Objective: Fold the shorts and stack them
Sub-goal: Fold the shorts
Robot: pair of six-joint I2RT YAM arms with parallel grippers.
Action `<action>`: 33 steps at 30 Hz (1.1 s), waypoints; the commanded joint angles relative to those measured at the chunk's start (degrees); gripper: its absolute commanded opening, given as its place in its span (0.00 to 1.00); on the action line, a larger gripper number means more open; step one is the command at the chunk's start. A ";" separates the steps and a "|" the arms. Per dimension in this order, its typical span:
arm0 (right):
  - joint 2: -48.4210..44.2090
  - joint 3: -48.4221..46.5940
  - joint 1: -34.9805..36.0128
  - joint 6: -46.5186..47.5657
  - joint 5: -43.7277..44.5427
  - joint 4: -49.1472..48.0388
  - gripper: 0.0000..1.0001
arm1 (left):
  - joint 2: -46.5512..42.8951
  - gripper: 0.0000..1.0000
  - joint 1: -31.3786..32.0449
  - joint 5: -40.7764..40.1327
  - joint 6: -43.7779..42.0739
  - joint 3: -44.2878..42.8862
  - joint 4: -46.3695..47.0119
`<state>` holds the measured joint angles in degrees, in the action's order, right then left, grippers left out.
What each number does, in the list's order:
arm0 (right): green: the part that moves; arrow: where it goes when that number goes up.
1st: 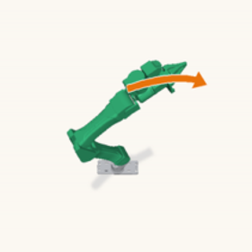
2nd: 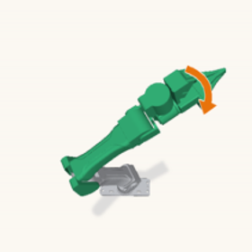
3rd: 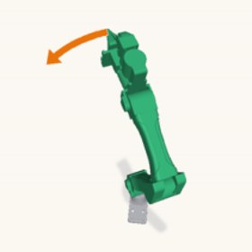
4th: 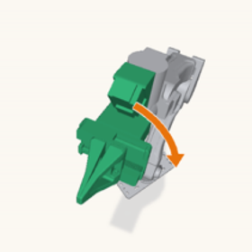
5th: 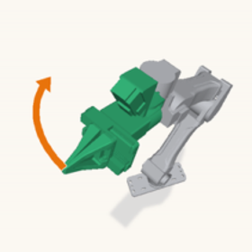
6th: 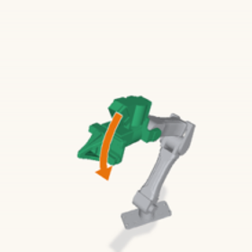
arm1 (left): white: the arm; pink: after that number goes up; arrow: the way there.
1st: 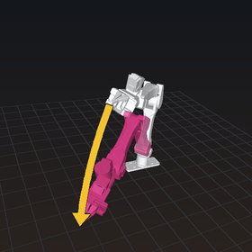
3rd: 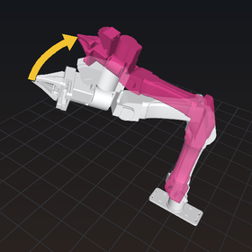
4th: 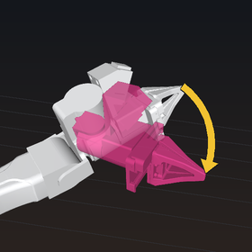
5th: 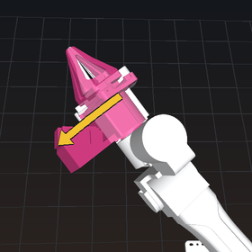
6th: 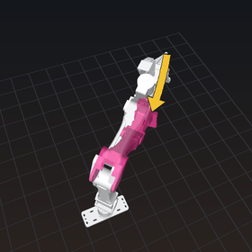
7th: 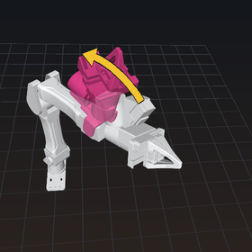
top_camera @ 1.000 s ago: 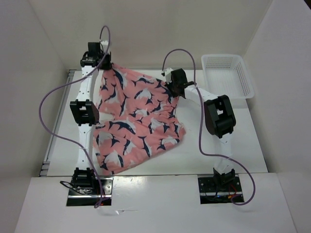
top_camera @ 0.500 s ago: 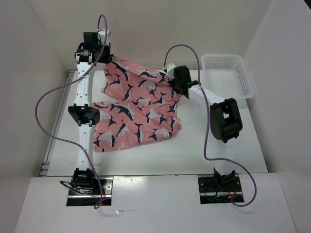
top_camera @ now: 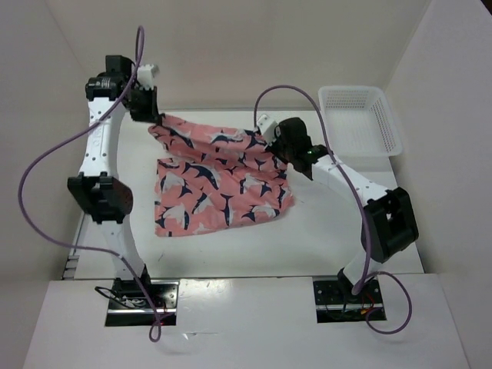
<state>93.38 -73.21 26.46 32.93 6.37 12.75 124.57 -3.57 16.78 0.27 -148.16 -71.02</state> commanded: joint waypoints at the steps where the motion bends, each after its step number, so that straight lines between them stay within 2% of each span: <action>1: -4.34 3.33 0.61 2.23 -0.13 2.01 0.00 | -17.73 0.00 2.42 -0.59 -0.27 26.69 9.46; 3: -5.66 5.88 1.13 2.92 -0.13 2.54 0.00 | -30.02 0.00 5.50 -5.16 -0.27 41.22 18.41; 4: -7.15 6.58 1.14 2.93 -0.13 2.54 0.00 | -32.53 0.00 6.46 -6.13 -0.27 49.11 19.34; 7: -8.83 9.13 2.28 5.04 -1.18 3.07 0.00 | -37.29 0.00 7.00 -5.36 -0.27 54.71 19.34; 8: -9.96 10.36 2.80 5.56 -1.19 3.07 0.00 | -40.00 0.00 6.48 -6.05 -0.27 59.08 19.34; 12: -13.92 13.79 4.92 9.16 -1.79 2.46 0.00 | -46.94 0.00 4.81 -9.29 -0.27 67.80 22.15; 17: -22.60 20.82 4.92 14.79 -5.22 2.45 0.00 | -53.19 0.00 2.00 -11.50 -0.27 74.14 21.37; 23: -29.74 25.83 4.92 19.89 -12.07 10.26 0.00 | -58.12 0.00 1.46 -12.03 -0.27 87.13 17.60; 28: -33.70 25.84 8.41 22.70 -16.48 17.21 0.00 | -58.83 0.00 1.46 -9.75 -0.27 91.64 13.04; 29: -34.40 25.84 9.91 22.71 -17.09 18.17 0.04 | -58.05 0.03 1.46 -8.87 -0.27 91.64 11.80; 30: -35.80 26.36 11.41 23.23 -17.79 19.40 0.21 | -57.52 0.05 1.46 -8.00 -0.27 91.64 10.57; 31: -36.42 26.36 13.08 23.23 -18.32 22.20 0.28 | -56.82 0.09 1.99 -7.46 -0.27 91.64 8.21; 33: -37.48 26.36 18.09 22.53 -19.55 24.41 0.35 | -56.81 0.10 2.86 -7.46 -0.27 92.69 6.78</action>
<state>58.52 -47.29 39.77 54.02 -10.20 30.65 67.53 -1.32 8.21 0.23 -56.31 -59.11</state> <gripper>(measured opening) 0.326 0.097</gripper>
